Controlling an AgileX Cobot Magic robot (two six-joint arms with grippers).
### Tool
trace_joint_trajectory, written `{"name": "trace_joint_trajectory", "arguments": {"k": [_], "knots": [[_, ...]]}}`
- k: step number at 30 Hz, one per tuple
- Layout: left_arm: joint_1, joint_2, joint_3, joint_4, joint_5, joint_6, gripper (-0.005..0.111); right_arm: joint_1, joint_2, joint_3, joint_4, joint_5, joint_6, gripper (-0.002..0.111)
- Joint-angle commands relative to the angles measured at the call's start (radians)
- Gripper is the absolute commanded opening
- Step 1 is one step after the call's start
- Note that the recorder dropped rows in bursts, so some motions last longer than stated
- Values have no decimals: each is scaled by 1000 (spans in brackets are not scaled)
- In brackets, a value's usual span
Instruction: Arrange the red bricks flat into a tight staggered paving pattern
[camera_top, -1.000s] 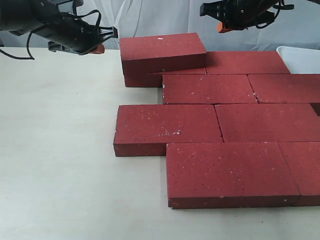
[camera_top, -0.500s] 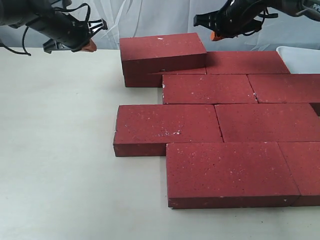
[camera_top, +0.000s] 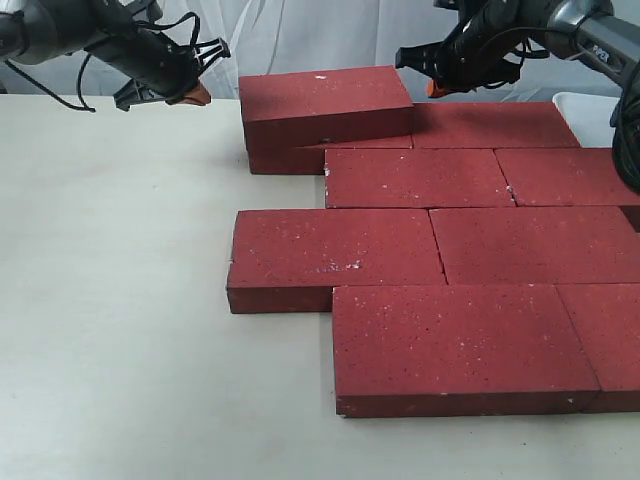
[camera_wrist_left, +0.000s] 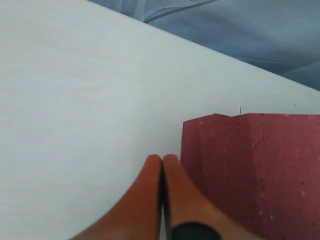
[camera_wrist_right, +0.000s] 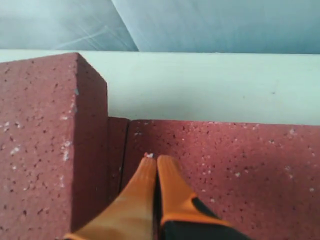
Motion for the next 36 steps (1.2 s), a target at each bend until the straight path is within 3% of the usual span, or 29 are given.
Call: {"name": "trace_joint_trajectory", "arguments": {"k": [1,14,36], "knots": [[-24,47,-39,-33,-10,-12,0,-3,19,-10,26,-26,-3,-1],[-58,112,-101,-136,-36,-11,0,-1,25,-10,192,15,-117,-1],[-35,8,-101,-40,195,34,0,6,-118,-10,220,255,-119,-1]]}}
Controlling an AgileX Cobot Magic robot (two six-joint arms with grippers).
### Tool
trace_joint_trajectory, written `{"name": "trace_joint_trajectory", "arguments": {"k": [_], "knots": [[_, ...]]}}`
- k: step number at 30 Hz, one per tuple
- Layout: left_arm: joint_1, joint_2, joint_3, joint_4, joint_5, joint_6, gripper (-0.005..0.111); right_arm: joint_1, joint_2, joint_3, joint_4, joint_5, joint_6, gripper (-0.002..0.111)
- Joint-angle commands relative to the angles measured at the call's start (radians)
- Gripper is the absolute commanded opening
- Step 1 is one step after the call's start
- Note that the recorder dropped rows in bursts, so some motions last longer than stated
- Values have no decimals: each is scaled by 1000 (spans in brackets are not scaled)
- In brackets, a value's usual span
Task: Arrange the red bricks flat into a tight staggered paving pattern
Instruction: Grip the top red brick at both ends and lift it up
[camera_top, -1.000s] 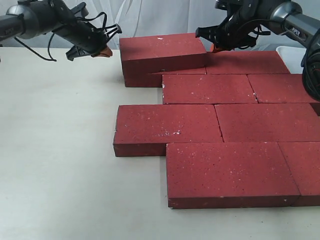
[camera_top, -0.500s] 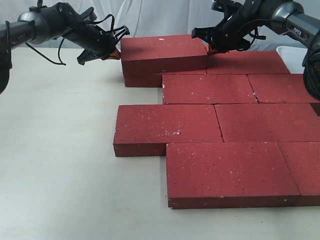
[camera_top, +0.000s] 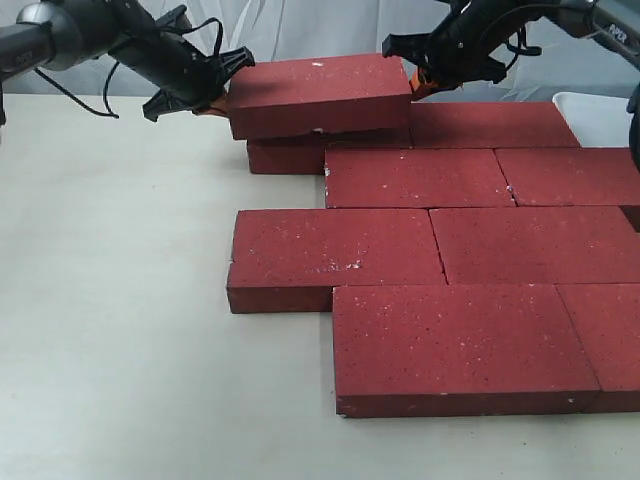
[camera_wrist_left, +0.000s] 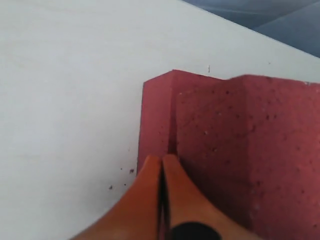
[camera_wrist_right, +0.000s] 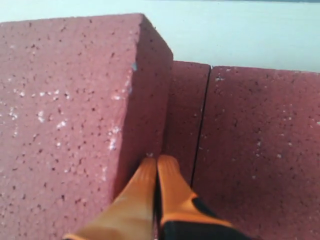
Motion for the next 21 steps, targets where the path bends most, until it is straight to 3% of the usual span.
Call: {"name": "trace_joint_trajectory", "arguments": {"k": [1,9,14,21], "knots": [[0,-53,-4,57,72,7,0,6,-60,-5,-1,56,23,-1],[-4,-136,5,96,174,2,0,68,-153,-5,-95,116,101,-1],[-33,-210,42,197,228,-20,0,102,-196,-5,-120,171,149,-1],[-81,-345,246,265,185,-65,0,126,-324,162,-202,213,184,-1]]}}
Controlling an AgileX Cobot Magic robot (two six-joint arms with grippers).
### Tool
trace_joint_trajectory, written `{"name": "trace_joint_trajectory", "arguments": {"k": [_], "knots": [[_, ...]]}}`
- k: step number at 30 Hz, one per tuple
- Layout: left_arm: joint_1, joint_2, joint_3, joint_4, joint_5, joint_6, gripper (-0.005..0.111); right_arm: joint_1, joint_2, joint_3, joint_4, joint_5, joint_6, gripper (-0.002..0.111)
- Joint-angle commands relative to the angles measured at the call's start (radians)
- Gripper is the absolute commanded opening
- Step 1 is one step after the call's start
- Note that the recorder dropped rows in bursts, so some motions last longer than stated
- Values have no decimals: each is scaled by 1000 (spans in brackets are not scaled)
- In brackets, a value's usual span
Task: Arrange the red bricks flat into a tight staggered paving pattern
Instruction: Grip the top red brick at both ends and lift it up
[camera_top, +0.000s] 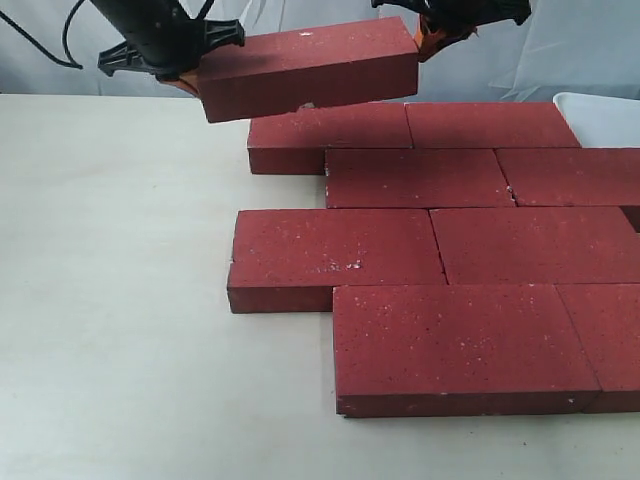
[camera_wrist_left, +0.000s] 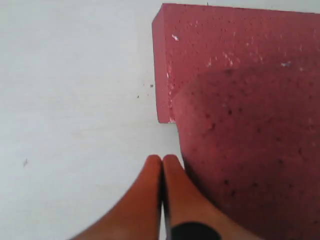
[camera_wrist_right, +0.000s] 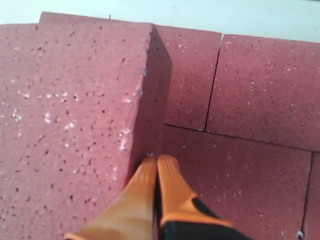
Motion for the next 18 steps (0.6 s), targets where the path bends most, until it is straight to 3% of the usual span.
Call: {"name": "trace_joint_trajectory", "arguments": {"k": [1,7,18], "knots": [[-24,-101,146,-7,-62,-16,0,13,-101,141,8,-4,5,-1],[-18,-246,414,46,-207,-16,0,104,-171,294,10,-70,5,-1],[87,-260,530,70,-314,-1,0,257,-92,304,16,-274,21,-1]]}}
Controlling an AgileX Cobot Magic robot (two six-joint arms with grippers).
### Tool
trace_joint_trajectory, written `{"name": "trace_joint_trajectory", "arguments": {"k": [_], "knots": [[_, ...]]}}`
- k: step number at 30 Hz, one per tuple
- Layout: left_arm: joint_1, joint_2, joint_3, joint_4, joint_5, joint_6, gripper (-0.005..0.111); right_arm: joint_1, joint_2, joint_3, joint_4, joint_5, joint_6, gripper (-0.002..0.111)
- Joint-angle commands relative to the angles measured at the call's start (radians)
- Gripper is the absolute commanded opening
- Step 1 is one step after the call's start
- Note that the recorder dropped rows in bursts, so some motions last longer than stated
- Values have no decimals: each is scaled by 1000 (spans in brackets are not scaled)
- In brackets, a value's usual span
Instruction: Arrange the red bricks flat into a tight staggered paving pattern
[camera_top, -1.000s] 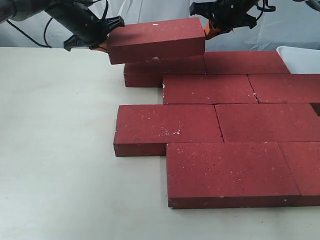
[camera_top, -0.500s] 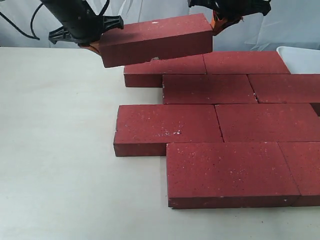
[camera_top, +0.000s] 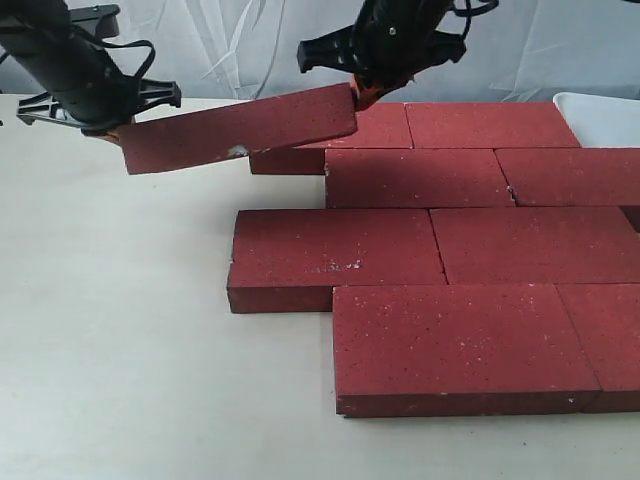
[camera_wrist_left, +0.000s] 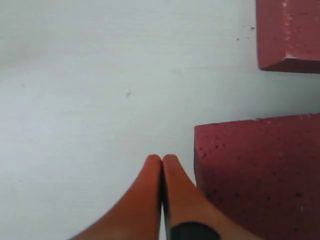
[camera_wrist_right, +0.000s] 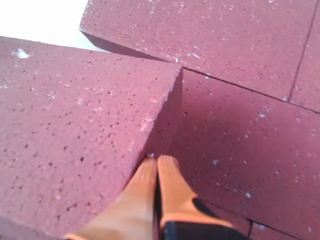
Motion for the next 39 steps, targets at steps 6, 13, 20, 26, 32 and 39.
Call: {"name": "trace_joint_trajectory", "arguments": {"k": [6,13,20,26,32,39], "knots": [[74,-11,58,-53,-180,15,0,74,111,3,127,-227,14,-1],[129,-11,113,-14,-307,15,0,103,187,3,148,-357,14,-1],[170,59,146,-1,-312,12,0,129,239,3,155,-451,12,-1],[181,93,146,14,-302,12,0,131,260,3,139,-430,12,-1],[211,93,146,91,-309,14,0,126,259,3,43,-377,14,-1],[271,93,146,92,-249,10,0,112,256,3,-96,-313,104,-1]]}}
